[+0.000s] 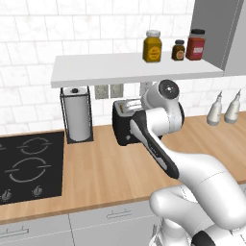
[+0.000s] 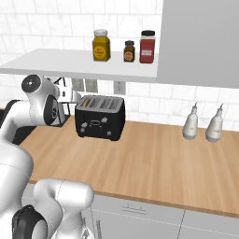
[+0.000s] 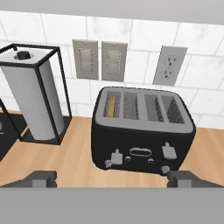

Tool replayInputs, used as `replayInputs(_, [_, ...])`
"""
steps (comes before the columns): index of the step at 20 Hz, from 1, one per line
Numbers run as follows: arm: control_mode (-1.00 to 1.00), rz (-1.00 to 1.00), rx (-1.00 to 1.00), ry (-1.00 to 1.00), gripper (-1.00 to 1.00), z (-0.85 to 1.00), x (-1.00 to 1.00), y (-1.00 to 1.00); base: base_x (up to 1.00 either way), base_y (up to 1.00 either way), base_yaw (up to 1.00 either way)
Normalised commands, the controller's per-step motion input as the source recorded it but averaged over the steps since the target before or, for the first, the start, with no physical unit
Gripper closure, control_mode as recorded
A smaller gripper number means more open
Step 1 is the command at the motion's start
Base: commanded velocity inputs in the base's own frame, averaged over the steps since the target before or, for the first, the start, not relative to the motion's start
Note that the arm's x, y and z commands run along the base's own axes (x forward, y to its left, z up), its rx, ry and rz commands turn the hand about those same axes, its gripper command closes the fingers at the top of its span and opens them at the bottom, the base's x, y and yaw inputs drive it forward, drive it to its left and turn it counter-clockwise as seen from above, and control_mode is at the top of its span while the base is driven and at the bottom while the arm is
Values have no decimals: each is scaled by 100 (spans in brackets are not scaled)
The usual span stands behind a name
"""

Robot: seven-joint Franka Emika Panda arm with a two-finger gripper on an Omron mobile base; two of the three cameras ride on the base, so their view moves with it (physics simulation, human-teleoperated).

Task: Start the toaster. Once the lever pops up, take the bread to the plate on the dining counter.

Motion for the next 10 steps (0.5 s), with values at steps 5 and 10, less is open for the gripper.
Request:
replayInputs(5, [-100, 0, 0, 0, -100, 0, 0, 0, 0, 0, 0])
replayInputs(10, [-100, 0, 0, 0, -100, 0, 0, 0, 0, 0, 0])
